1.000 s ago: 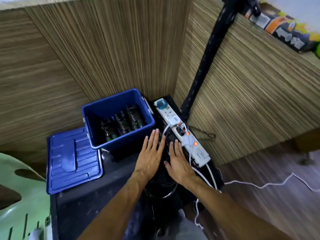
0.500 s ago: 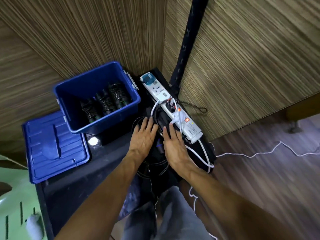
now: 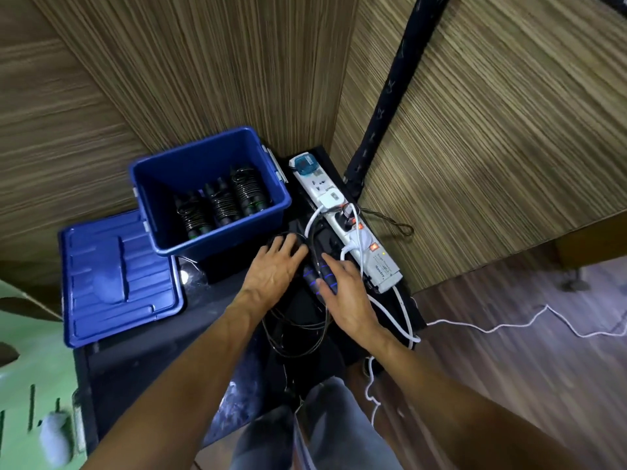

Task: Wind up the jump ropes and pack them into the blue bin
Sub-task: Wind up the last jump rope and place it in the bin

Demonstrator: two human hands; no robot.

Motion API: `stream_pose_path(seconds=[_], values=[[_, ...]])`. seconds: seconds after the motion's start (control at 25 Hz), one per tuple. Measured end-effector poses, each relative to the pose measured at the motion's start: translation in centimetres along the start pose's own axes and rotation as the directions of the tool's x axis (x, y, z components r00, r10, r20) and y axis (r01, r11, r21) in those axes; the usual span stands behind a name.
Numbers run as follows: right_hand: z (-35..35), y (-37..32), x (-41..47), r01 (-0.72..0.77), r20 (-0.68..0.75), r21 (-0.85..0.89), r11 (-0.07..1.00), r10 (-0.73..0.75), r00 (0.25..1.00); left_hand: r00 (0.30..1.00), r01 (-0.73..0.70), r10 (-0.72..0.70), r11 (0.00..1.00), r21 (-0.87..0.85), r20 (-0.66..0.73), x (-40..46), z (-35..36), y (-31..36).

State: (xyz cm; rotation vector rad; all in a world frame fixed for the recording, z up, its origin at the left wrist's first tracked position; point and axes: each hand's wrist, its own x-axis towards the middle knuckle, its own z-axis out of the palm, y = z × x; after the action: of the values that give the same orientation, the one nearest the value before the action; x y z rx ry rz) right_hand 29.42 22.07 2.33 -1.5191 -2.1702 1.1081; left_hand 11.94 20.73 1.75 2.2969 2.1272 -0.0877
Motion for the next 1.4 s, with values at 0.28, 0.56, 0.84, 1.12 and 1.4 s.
stream_pose_path(seconds=[0.28, 0.56, 0.84, 1.12, 1.4], values=[[0.3, -5.7, 0.1, 0.092, -0.04, 0.204, 0.975, -0.086, 0.996, 0.986, -0.124, 0.12, 0.992, -0.034, -0.117, -3.6, -3.3, -6.5], [1.8, -9.8, -0.5, 0.08, 0.152, 0.276, 0.958, -0.126, 0.98, 0.987, -0.073, 0.091, 0.988, 0.138, -0.13, -8.6, -6.2, -9.2], [2.1, -12.3, -1.1, 0.172, 0.234, 0.215, 0.961, -0.222, 0.947, 0.994, -0.089, 0.096, 0.989, 0.116, -0.06, -10.9, -7.8, -9.3], [-0.8, -13.5, 1.6, 0.26, 0.221, -0.098, 0.961, -0.234, 0.947, 0.995, 0.038, -0.016, 0.976, 0.216, -0.101, -11.1, -11.4, -10.9], [-3.8, -17.5, 2.4, 0.341, 0.218, 0.079, 0.937, -0.35, 0.911, 0.989, 0.136, -0.124, 0.979, 0.151, -0.083, -9.3, -14.5, -11.3]])
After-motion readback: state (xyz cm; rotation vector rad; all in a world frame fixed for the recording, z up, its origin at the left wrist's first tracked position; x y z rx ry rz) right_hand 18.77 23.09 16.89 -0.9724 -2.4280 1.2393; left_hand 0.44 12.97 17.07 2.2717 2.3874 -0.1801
